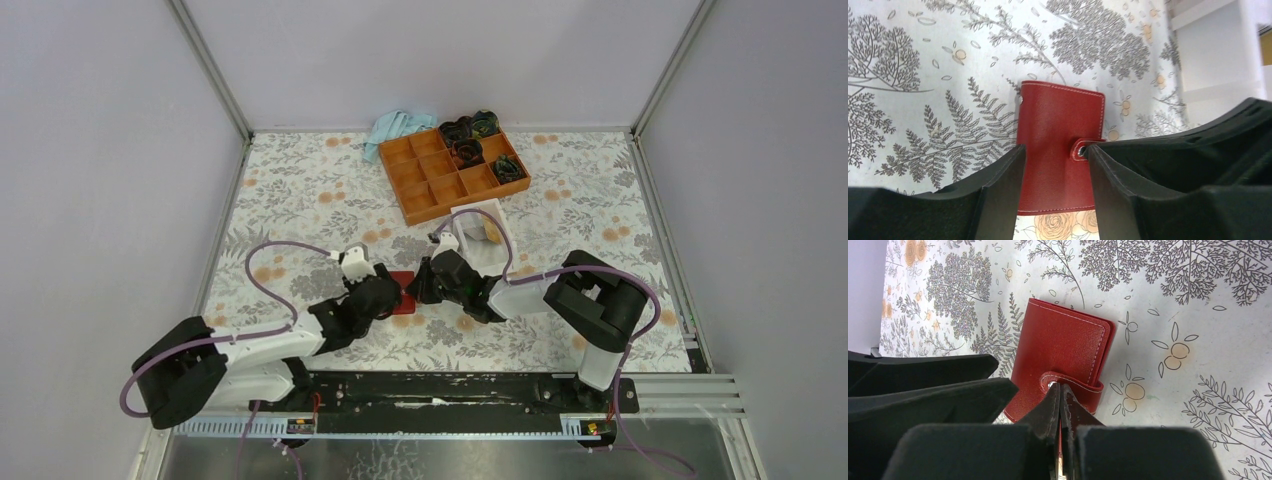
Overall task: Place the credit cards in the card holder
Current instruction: Close the card holder at the center of the board.
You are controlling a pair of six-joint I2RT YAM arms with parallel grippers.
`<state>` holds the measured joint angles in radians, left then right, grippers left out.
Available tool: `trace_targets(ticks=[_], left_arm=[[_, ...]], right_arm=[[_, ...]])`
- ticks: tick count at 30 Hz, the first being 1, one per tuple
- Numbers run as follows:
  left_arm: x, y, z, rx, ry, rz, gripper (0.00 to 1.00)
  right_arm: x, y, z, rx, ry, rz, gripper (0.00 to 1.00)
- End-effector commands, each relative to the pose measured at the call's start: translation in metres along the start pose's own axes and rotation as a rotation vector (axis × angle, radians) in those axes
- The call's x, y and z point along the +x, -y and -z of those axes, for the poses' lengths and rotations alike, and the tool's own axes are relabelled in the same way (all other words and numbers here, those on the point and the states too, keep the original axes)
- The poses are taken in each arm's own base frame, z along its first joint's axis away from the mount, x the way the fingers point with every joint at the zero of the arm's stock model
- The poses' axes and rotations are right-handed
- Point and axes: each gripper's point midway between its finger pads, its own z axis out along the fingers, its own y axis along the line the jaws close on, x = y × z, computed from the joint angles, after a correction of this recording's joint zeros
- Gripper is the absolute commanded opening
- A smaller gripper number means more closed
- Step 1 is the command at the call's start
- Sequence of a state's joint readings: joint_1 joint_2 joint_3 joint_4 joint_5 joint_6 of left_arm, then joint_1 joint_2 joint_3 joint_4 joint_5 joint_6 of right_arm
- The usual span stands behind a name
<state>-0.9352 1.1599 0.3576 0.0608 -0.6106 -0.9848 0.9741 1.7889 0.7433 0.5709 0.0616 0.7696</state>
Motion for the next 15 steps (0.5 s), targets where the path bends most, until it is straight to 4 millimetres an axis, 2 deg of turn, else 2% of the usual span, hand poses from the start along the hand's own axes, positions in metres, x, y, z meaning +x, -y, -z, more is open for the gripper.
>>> trace_targets(ticks=[1,3,6,9,15], left_arm=[[-0.021,0.013,0.006,0.030,0.049,0.005,0.54],[-0.021,0.020,0.008,0.054,0.039,0.007,0.46],[-0.018,0.028,0.008,0.087,0.016,0.008,0.29],[-0.014,0.033,0.007,0.100,-0.006,0.005,0.18],[-0.010,0.036,0.007,0.112,-0.026,0.009,0.14]], right_arm=[[0.006,0.000,-0.002,0.012,-0.028,0.027,0.00],[0.006,0.000,-0.002,0.013,-0.028,0.028,0.00],[0.006,0.001,-0.002,0.016,-0.029,0.028,0.00],[0.005,0.001,-0.002,0.016,-0.027,0.029,0.00],[0.004,-0.001,-0.003,0.013,-0.027,0.031,0.00]])
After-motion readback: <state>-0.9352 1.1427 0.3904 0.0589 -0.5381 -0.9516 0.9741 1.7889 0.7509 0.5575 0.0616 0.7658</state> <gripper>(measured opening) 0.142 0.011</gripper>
